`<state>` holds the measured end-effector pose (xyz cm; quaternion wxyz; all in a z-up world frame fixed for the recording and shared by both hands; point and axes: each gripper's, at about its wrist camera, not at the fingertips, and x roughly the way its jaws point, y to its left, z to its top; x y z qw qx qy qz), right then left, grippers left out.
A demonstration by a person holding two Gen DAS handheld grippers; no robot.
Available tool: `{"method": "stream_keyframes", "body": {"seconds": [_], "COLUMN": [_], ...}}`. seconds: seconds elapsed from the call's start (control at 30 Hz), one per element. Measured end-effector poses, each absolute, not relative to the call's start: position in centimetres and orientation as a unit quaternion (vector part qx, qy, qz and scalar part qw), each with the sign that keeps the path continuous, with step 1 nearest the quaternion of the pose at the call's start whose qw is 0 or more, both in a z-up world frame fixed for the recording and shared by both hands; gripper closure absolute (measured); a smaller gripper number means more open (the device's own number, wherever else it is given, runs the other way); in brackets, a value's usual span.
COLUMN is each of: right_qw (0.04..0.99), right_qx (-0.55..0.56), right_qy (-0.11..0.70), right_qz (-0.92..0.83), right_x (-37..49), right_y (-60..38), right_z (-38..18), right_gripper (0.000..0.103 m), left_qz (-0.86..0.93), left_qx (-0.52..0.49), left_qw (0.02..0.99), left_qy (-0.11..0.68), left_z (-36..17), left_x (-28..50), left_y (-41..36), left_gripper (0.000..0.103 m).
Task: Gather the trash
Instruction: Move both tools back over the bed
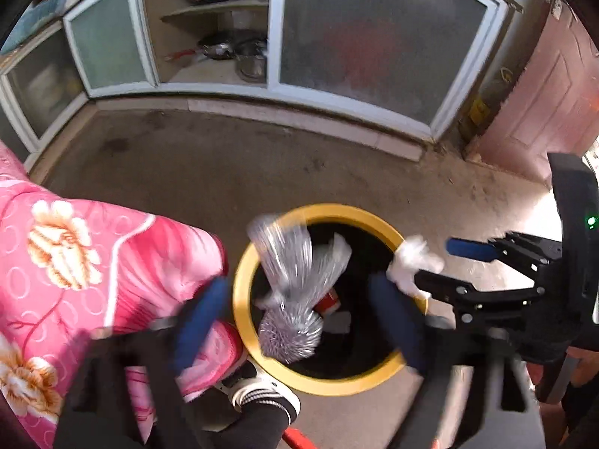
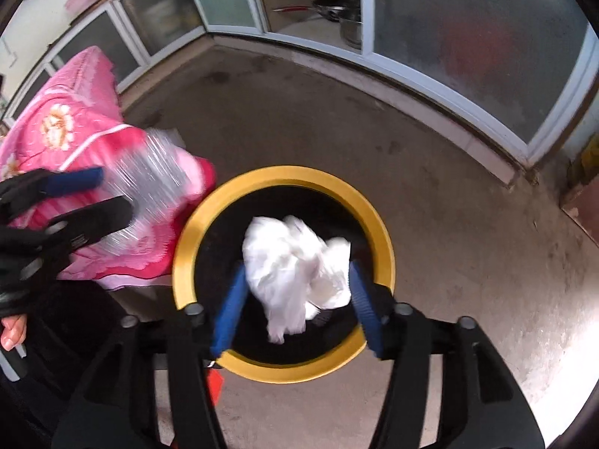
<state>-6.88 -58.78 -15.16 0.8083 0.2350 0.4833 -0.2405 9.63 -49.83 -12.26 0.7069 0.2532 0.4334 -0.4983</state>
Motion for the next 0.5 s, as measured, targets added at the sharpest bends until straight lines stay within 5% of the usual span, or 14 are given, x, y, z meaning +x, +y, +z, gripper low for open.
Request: {"method": "stream_keyframes", "body": {"seconds": [0.27, 0.5], "right_qw": [0.808, 0.865], "right_qx": [0.245, 0.211], "right_qy": [0.460, 0.364], "right_qz": [-0.274, -0.273], "right_x": [-10.3, -11.4], "right_y": [-59.4, -58.2], "right_z": [-13.2, -6.3], "right_gripper": [0.037, 0.032], "left_qz": [-0.503, -0.512], "left_qx": [0.220, 0.149], "left_qw": [0.712, 0.749], "left_qy": [0.437, 0.392], "left_z": [-10.4, -2.7], "left_x": [10.0, 10.6], "left_y": [-48.3, -43.0], "left_gripper": [0.015, 0.015]}}
